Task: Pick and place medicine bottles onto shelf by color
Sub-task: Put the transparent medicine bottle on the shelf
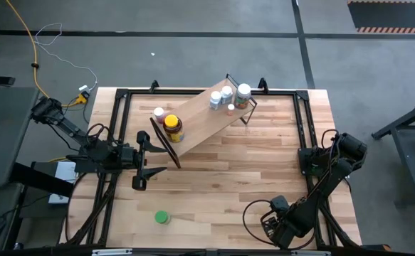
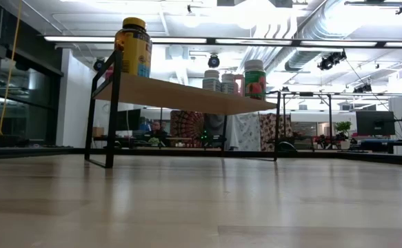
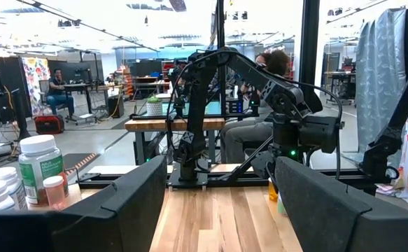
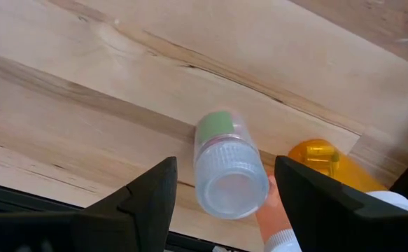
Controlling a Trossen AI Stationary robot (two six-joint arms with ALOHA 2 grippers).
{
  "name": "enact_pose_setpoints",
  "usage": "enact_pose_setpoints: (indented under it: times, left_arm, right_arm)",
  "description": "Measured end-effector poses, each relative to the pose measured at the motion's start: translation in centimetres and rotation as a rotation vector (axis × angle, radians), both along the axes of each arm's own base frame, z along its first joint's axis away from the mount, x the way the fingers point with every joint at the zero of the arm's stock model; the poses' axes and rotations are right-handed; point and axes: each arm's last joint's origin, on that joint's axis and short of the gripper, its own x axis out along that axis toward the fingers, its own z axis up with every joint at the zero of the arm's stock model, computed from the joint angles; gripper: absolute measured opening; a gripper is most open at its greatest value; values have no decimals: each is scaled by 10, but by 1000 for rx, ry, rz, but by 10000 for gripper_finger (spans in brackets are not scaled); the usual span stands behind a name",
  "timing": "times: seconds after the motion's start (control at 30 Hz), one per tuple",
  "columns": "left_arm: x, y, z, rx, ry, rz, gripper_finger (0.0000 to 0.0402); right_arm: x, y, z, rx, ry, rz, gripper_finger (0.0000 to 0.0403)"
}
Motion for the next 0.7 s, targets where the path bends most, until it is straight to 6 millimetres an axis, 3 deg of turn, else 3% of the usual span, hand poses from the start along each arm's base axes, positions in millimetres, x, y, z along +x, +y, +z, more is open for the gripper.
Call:
enact_pose_setpoints:
  times: [0.7]
  left_arm:
    - [0, 0, 0, -4, 0, 2, 257]
  right_arm:
    - [1, 1, 0, 9, -6, -10, 232]
